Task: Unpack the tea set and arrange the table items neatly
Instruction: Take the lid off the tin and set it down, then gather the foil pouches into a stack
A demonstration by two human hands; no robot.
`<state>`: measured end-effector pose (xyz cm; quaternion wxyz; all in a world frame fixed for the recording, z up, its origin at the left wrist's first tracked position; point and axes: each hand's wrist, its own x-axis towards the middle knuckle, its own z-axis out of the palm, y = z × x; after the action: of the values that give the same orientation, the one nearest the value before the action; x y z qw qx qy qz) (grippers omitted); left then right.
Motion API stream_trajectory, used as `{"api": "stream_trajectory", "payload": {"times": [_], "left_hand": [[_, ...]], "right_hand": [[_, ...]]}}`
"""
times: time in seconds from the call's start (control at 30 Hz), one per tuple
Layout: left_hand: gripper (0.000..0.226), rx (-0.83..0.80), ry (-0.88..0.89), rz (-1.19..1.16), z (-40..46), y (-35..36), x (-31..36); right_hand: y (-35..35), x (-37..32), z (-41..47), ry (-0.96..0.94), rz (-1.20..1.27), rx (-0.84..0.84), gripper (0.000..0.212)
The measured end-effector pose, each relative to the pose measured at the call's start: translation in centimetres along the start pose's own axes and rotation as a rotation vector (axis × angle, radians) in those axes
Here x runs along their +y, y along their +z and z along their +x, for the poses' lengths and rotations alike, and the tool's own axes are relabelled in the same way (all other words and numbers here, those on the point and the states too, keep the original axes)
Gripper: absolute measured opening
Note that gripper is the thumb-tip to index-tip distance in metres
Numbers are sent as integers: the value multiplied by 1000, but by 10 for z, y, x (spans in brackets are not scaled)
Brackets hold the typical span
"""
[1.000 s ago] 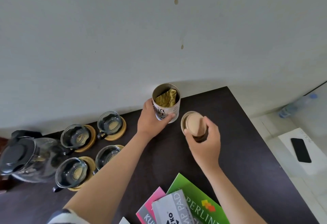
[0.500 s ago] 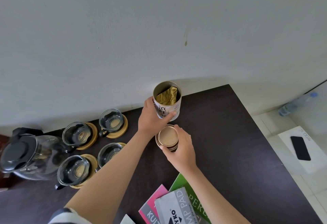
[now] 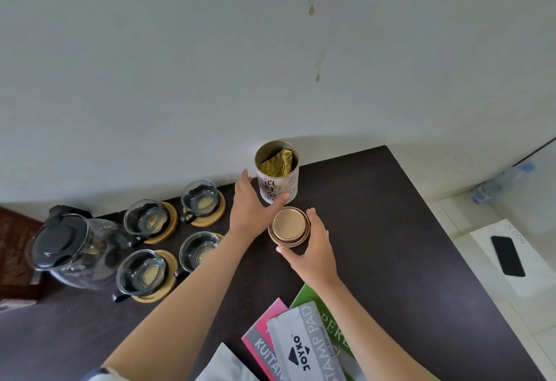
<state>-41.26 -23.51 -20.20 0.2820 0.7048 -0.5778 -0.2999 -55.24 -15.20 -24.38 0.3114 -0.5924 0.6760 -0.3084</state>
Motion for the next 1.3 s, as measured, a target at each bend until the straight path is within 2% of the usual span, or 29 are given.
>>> {"api": "stream_trajectory", "payload": {"times": [0.2, 0.37, 0.47, 0.57, 0.7, 0.83, 1.0, 1.17, 1.3], "left_hand": [[91, 127, -21, -70, -74, -26, -1], [66, 256, 54, -99, -152, -63, -29], [56, 327, 89, -115, -202, -86, -57], [56, 341, 47, -104, -252, -112, -94], [55, 364, -50, -71, -317, -148, -156], [63, 432, -216, 91, -378, -181, -229], [99, 379, -441, 278, -432, -218, -300], [115, 175, -439, 408, -452, -224, -330], [116, 135, -368, 381, -449, -205, -318]], "right_hand": [[-10, -20, -50, -42, 47, 76, 75], [-1, -39, -115, -223, 81, 95, 57], [16, -46, -156, -259, 87, 45, 55], [36, -48, -199, -255, 44, -4, 54], [65, -40, -248, -163, -148, -193, 61], [88, -30, -288, -108, -514, -169, 65], [110, -35, -325, -95, -609, -78, 75], [136, -56, -351, -44, -612, -94, 76], [165, -75, -373, -39, -561, -129, 67]]}}
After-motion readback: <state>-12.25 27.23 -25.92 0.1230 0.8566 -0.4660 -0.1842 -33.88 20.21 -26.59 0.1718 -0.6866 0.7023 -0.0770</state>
